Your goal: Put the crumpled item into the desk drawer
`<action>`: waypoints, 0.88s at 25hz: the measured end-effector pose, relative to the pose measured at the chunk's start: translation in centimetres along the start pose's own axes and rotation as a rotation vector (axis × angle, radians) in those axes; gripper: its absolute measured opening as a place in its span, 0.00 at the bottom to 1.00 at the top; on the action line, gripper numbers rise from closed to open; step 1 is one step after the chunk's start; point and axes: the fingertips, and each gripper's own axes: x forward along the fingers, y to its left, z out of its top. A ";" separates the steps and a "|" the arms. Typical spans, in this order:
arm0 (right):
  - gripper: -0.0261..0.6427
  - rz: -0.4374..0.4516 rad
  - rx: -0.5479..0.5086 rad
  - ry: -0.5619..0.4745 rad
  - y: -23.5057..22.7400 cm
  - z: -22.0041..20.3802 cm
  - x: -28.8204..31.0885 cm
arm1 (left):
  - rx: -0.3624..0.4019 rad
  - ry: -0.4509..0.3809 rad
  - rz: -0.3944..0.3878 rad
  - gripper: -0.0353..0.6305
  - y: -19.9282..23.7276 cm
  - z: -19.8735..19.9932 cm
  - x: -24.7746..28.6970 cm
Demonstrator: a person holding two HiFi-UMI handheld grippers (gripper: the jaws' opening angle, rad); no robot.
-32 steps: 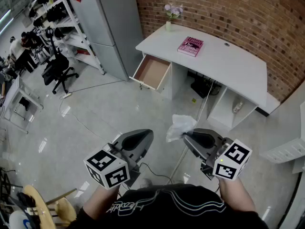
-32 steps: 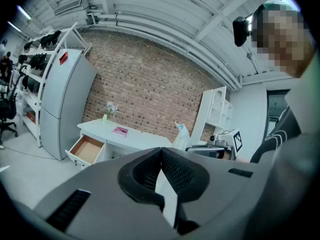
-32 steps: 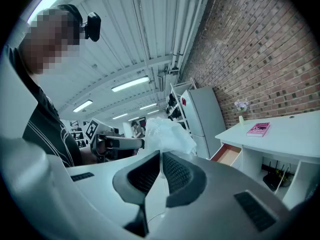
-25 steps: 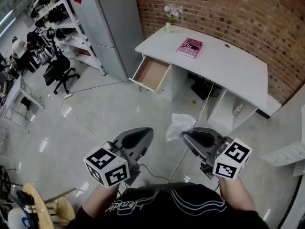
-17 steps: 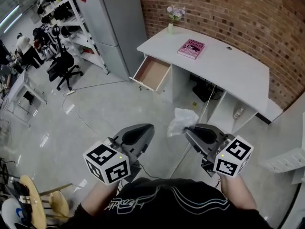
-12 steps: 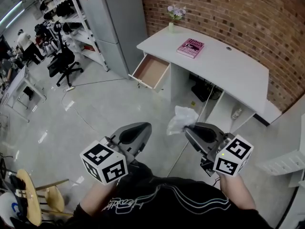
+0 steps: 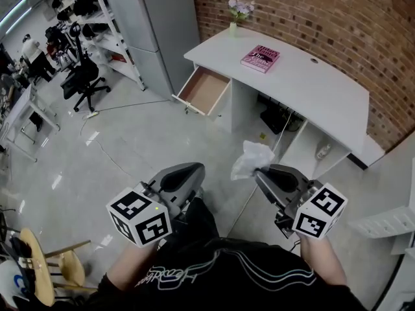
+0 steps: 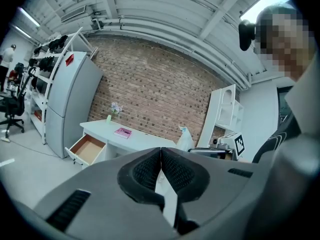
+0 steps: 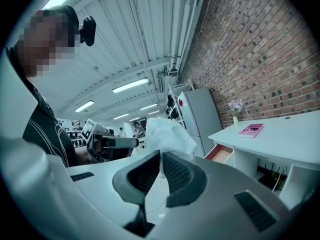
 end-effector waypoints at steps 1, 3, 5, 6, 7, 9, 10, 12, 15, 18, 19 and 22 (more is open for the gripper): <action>0.11 -0.006 0.000 0.000 -0.6 0.1 0.6 | -0.007 0.001 -0.004 0.09 0.8 0.1 0.5; 0.11 -0.016 0.000 0.008 -2.0 0.0 2.1 | -0.015 0.003 -0.013 0.09 2.6 0.2 1.6; 0.11 -0.029 0.003 0.018 -3.7 -0.1 4.3 | -0.019 0.004 -0.023 0.09 5.1 0.4 2.6; 0.11 -0.036 0.008 0.023 -4.5 -0.1 5.7 | -0.024 0.006 -0.027 0.09 6.6 0.7 3.2; 0.11 -0.043 0.015 0.028 -5.4 0.0 7.2 | -0.032 0.008 -0.031 0.09 8.3 1.0 3.7; 0.11 -0.054 0.032 0.046 -7.3 0.4 10.6 | -0.054 0.019 -0.040 0.09 12.0 2.0 5.0; 0.11 -0.059 0.040 0.056 -8.4 0.7 12.5 | -0.063 0.027 -0.044 0.09 14.0 2.7 5.8; 0.11 -0.070 0.056 0.075 -10.8 1.5 16.6 | -0.076 0.047 -0.050 0.09 18.3 4.0 7.6; 0.11 -0.089 0.093 0.099 -14.7 2.2 23.1 | -0.097 0.071 -0.069 0.09 25.1 5.6 10.5; 0.11 -0.108 0.106 0.128 -18.8 2.9 30.0 | -0.105 0.089 -0.076 0.09 32.5 7.3 13.4; 0.11 -0.113 0.104 0.139 -19.9 3.1 32.2 | -0.108 0.096 -0.074 0.09 35.0 7.8 14.1; 0.11 -0.135 0.109 0.173 -23.0 3.4 38.3 | -0.129 0.116 -0.077 0.09 41.8 8.5 16.1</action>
